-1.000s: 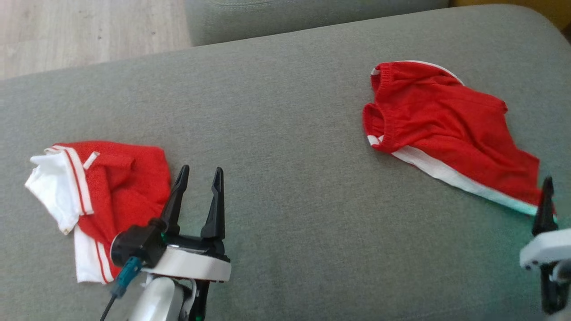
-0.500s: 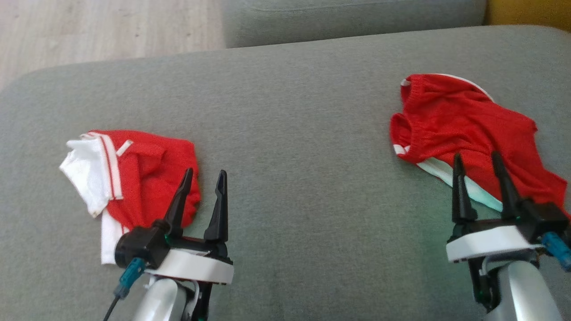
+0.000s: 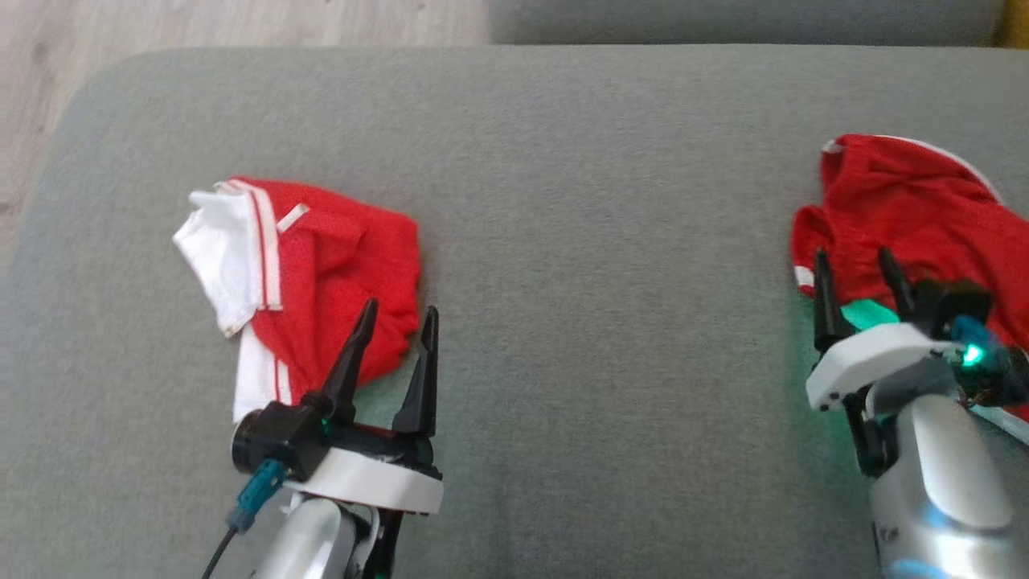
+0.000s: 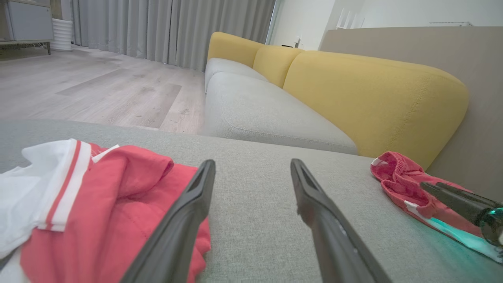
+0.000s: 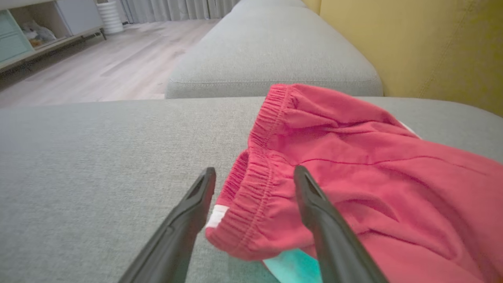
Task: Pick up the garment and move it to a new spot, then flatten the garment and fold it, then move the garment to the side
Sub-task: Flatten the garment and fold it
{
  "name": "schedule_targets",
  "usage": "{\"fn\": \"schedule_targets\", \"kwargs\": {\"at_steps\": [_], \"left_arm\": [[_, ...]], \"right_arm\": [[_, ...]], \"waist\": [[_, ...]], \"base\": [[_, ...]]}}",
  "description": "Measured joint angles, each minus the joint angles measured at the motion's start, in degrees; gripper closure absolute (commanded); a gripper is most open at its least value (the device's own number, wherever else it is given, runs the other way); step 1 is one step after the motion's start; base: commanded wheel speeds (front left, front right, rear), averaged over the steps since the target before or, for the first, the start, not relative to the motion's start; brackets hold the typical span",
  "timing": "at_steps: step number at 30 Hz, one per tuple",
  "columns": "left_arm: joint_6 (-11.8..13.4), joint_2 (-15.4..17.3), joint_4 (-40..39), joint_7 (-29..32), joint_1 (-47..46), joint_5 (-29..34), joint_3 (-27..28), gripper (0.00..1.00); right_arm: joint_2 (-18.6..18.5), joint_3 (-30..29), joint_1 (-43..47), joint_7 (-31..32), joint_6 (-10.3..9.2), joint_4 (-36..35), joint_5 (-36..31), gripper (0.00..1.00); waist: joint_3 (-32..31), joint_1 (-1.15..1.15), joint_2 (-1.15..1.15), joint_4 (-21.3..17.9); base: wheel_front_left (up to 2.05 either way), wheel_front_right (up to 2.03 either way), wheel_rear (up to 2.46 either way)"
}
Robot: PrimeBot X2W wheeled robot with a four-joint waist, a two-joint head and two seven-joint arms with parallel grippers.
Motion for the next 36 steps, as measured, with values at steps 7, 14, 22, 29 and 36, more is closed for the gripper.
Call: {"fn": "schedule_targets", "kwargs": {"at_steps": [7, 14, 22, 29, 36], "left_arm": [[-0.2, 0.0, 0.0, 0.0, -0.8, -1.1, -1.7, 0.00], [-0.2, 0.0, 0.1, 0.0, -0.9, -1.1, -1.9, 0.00], [-0.1, 0.0, 0.5, 0.0, -0.9, -1.3, -1.8, 0.00], [-0.1, 0.0, 0.9, 0.0, -0.9, -1.3, -1.9, 0.00], [-0.1, 0.0, 1.3, 0.0, -0.8, -1.3, -1.9, 0.00]], "right_arm": [[-0.1, -5.5, -4.8, 2.2, 0.00, 9.7, -2.7, 0.04], [-0.2, -4.7, -8.9, -0.8, 0.00, 14.8, -2.0, 1.00], [-0.4, 9.0, -10.8, -4.5, 0.00, 18.3, 7.1, 1.00], [-0.8, 25.9, -10.7, -4.8, 0.00, 14.7, 17.4, 1.00], [-0.9, 37.9, -9.3, -2.3, 0.00, 7.3, 25.0, 1.00]], "waist": [[1.6, 0.00, 0.00, 2.9], [1.9, 0.00, 0.00, 3.8], [0.6, -0.01, 0.00, 3.1], [-1.0, -0.01, 0.00, 2.3], [-2.6, -0.01, 0.00, 2.4]], "base": [[0.00, 0.00, 0.00], [0.00, 0.00, 0.00], [0.00, 0.00, 0.00], [0.00, 0.00, 0.00], [0.00, 0.00, 0.00]]}}
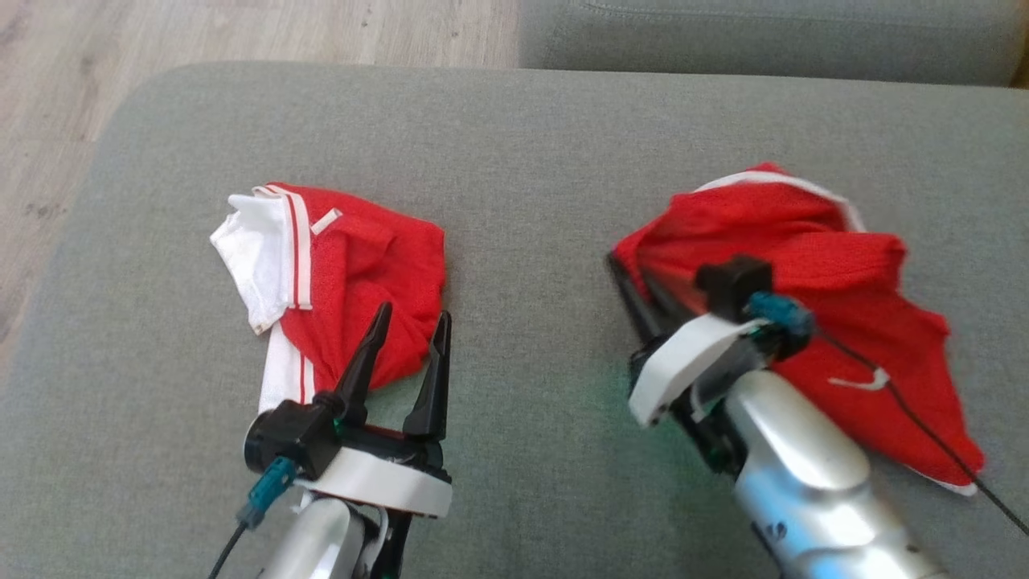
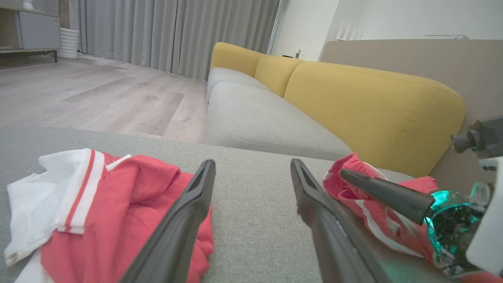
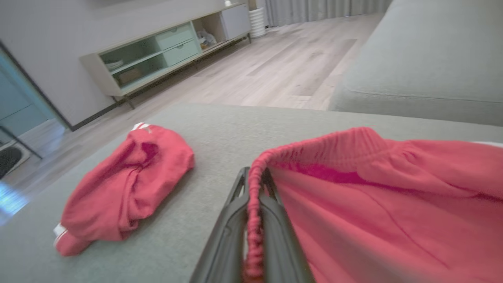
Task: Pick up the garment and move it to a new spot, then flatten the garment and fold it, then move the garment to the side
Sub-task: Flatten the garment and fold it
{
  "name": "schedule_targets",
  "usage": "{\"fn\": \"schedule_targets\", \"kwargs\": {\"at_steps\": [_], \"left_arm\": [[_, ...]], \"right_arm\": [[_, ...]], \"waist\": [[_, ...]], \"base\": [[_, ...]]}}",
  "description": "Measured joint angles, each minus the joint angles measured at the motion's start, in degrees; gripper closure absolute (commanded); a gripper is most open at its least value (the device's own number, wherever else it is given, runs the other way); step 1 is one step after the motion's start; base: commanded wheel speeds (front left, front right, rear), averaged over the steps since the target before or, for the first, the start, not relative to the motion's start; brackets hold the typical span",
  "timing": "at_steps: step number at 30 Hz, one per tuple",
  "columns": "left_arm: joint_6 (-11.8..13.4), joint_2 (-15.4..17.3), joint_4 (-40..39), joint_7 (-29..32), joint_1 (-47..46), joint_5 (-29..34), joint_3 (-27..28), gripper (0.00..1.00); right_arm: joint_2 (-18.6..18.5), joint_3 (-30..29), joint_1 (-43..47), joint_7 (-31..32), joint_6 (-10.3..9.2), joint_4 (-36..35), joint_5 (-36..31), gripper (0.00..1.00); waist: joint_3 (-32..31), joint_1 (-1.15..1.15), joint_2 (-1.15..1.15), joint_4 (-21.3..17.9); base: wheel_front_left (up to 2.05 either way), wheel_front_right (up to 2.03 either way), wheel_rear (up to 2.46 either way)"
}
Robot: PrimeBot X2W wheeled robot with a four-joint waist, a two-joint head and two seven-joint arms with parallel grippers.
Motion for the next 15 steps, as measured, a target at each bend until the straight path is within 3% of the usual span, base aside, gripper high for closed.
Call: {"fn": "schedule_targets", "kwargs": {"at_steps": [8, 9, 10, 15], "left_arm": [[0.0, 0.0, -0.1, 0.0, 0.8, 0.0, 0.3, 0.00], [0.0, 0.0, -0.1, 0.0, 0.9, 0.0, 0.4, 0.00], [0.0, 0.0, -0.1, 0.0, 1.1, 0.0, 0.4, 0.00], [0.1, 0.0, -0.4, 0.0, 1.2, 0.0, 0.8, 0.00]], "right_arm": [[0.0, 8.2, 3.2, 2.5, 0.00, -5.4, 4.0, 1.00], [0.0, 8.1, 3.2, 2.5, 0.00, -5.2, 3.4, 0.12], [0.0, 7.6, 3.2, 2.5, 0.00, -4.8, 2.9, 0.00], [-0.1, 3.0, 3.2, 1.3, 0.00, -4.6, 1.6, 0.00]], "waist": [[-0.7, 0.00, 0.00, 0.3], [-0.8, 0.00, 0.00, 0.2], [-0.8, 0.00, 0.00, 0.1], [-1.3, 0.00, 0.00, -0.7]], "base": [[0.00, 0.00, 0.00], [0.00, 0.00, 0.00], [0.00, 0.00, 0.00], [0.00, 0.00, 0.00]]}}
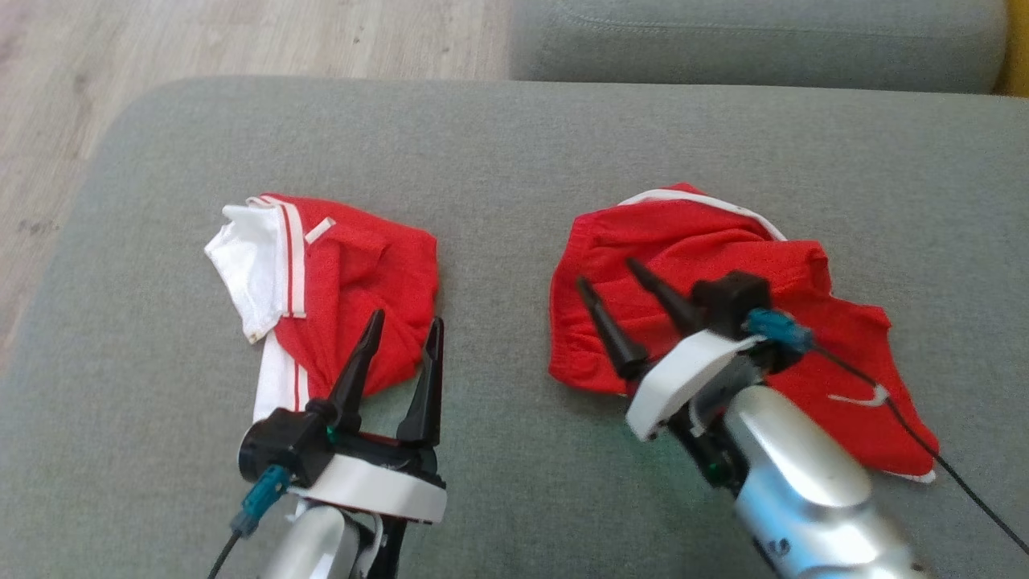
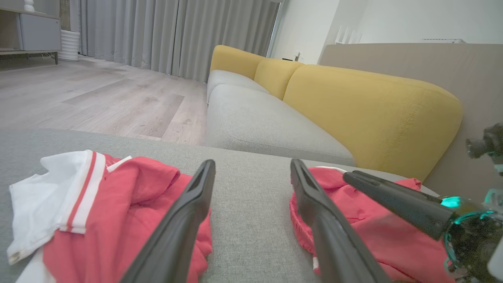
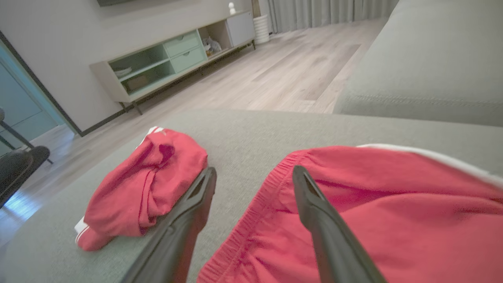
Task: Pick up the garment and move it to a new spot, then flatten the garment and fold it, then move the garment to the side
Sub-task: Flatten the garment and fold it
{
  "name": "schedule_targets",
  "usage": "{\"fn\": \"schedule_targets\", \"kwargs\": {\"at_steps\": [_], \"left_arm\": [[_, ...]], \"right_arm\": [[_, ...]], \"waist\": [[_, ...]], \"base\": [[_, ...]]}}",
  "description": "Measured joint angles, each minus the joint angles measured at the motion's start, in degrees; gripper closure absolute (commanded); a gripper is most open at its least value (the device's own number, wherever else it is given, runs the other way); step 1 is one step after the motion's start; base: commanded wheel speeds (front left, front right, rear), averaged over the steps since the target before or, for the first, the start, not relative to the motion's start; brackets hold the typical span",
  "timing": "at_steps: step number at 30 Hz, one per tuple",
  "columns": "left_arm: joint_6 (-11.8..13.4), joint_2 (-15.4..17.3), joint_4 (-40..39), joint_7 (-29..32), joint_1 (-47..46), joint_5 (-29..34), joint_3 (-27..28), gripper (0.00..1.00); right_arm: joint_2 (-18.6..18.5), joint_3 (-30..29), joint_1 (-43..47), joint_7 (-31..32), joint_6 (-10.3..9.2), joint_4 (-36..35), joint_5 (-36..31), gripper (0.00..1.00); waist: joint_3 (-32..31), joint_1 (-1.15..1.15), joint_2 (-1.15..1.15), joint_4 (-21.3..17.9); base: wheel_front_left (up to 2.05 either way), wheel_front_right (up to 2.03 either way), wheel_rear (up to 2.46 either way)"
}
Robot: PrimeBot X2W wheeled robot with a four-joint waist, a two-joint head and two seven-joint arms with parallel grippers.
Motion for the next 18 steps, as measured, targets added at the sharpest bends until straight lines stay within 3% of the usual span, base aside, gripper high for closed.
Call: {"fn": "schedule_targets", "kwargs": {"at_steps": [3, 9, 14, 18], "left_arm": [[0.1, 0.0, -0.2, 0.0, 0.1, 0.0, 0.3, 0.00], [0.5, 0.0, -1.0, 0.0, 1.6, -0.3, 0.4, 0.00], [0.7, 0.0, -1.7, 0.0, 2.0, -0.4, 0.6, 0.00], [0.7, 0.0, -1.9, 0.0, 2.0, -0.8, 0.5, 0.00]], "right_arm": [[-0.7, -4.0, 0.5, -1.1, 0.00, -1.4, -1.2, 0.00], [-3.4, -17.8, 7.4, -4.1, 0.00, -8.2, -4.3, 0.00], [-2.4, -26.8, 17.0, -6.0, 0.00, -14.3, -7.2, 0.00], [-0.5, -29.0, 21.6, -6.4, 0.00, -17.0, -9.0, 0.00]], "waist": [[-0.6, 0.00, 0.00, -0.7], [-1.9, 0.00, 0.00, -2.8], [-2.2, 0.00, 0.00, -4.4], [-2.1, 0.00, 0.00, -5.3]], "base": [[0.00, 0.00, 0.00], [0.00, 0.00, 0.00], [0.00, 0.00, 0.00], [0.00, 0.00, 0.00]]}}
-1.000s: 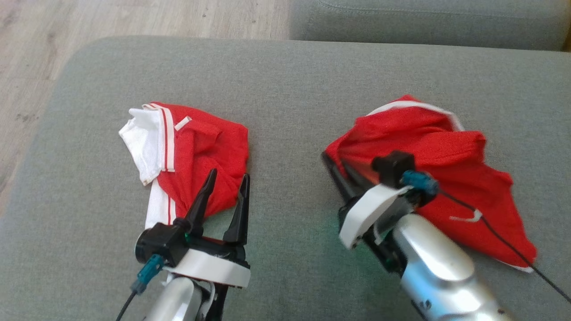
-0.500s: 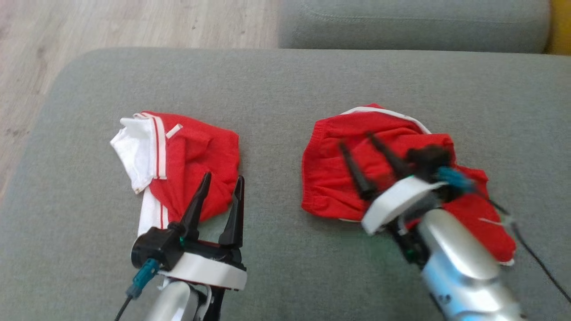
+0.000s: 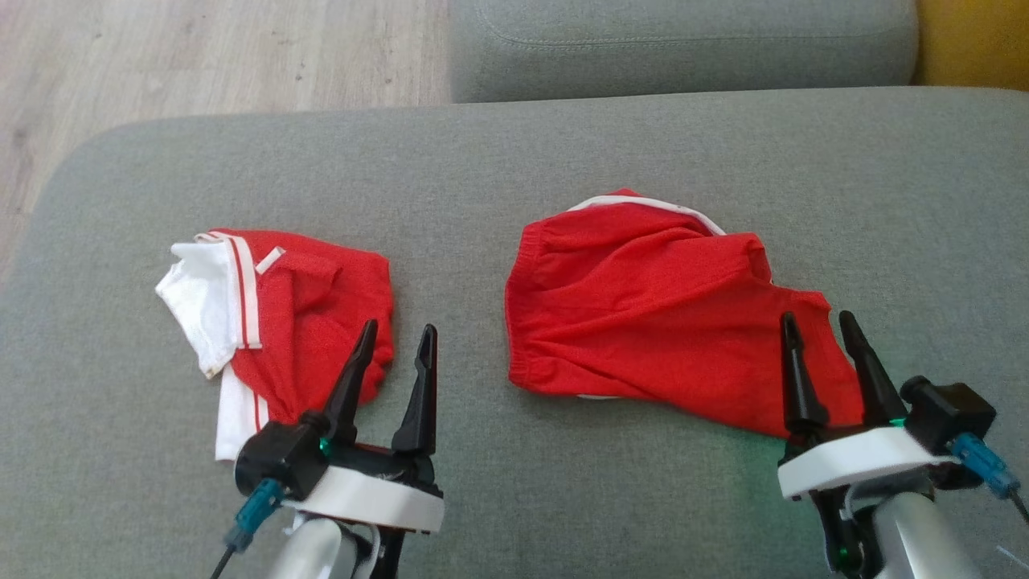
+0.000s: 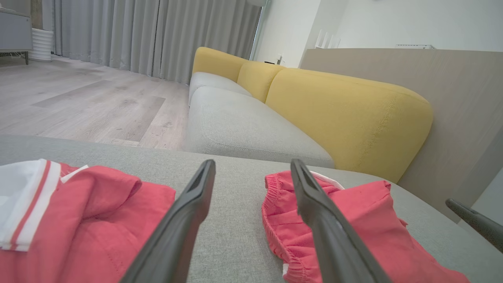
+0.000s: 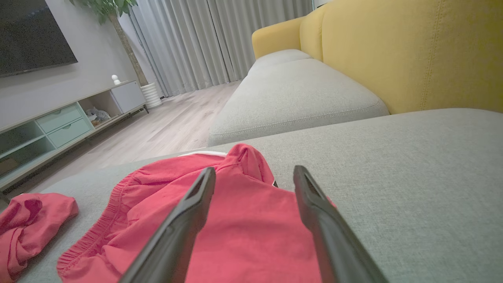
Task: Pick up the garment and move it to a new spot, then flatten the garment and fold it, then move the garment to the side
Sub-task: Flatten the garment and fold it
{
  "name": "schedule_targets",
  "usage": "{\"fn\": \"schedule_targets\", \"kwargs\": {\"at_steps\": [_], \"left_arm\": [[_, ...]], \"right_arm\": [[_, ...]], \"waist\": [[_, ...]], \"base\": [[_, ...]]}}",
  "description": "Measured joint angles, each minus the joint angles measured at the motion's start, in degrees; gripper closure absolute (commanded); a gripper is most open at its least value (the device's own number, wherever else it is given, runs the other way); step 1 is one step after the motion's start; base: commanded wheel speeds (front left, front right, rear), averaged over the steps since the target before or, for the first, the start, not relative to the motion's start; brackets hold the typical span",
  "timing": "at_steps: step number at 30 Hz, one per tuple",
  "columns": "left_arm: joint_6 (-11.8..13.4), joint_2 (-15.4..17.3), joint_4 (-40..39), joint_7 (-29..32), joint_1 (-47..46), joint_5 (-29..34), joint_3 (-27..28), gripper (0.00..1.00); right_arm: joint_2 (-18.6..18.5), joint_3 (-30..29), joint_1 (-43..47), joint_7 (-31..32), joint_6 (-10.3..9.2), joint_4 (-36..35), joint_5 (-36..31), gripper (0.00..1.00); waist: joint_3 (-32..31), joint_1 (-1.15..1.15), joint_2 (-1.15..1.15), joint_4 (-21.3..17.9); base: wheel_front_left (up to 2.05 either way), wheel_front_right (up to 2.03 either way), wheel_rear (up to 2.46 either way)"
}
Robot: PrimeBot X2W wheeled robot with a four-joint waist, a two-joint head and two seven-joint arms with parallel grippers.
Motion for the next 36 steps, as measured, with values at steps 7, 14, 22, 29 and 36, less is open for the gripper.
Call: {"fn": "schedule_targets", "kwargs": {"at_steps": [7, 14, 22, 29, 36], "left_arm": [[-0.1, 0.0, 0.0, 0.0, 0.0, 0.0, 0.0, 0.00], [-0.3, 0.0, 0.2, 0.0, -0.3, 0.1, -1.2, 0.00], [-0.4, 0.0, 0.7, 0.0, -2.5, 0.1, -2.4, 0.00], [-0.4, 0.0, 1.0, 0.0, -2.8, 0.1, -3.1, 0.00], [-0.4, 0.0, 0.9, 0.0, -3.7, 0.1, -3.9, 0.00]], "right_arm": [[0.8, 0.1, -1.3, 2.2, 0.00, -1.0, -1.8, 0.00], [0.8, 0.8, -7.5, 7.4, 0.00, 3.5, -1.8, 0.00], [0.6, 0.9, -13.7, 9.7, 0.00, 11.0, -0.3, 0.53], [-0.4, 0.3, -17.4, 7.9, 0.00, 14.3, 0.3, 1.00], [-1.4, -4.0, -21.9, 9.4, 0.00, 15.0, -1.1, 1.00]], "waist": [[0.7, 0.01, 0.00, -0.4], [2.6, 0.01, 0.00, 0.8], [5.4, 0.01, 0.00, 3.2], [6.8, 0.01, 0.00, 4.8], [8.1, 0.00, 0.00, 6.4]], "base": [[0.00, 0.00, 0.00], [0.00, 0.00, 0.00], [0.00, 0.00, 0.00], [0.00, 0.00, 0.00], [0.00, 0.00, 0.00]]}}
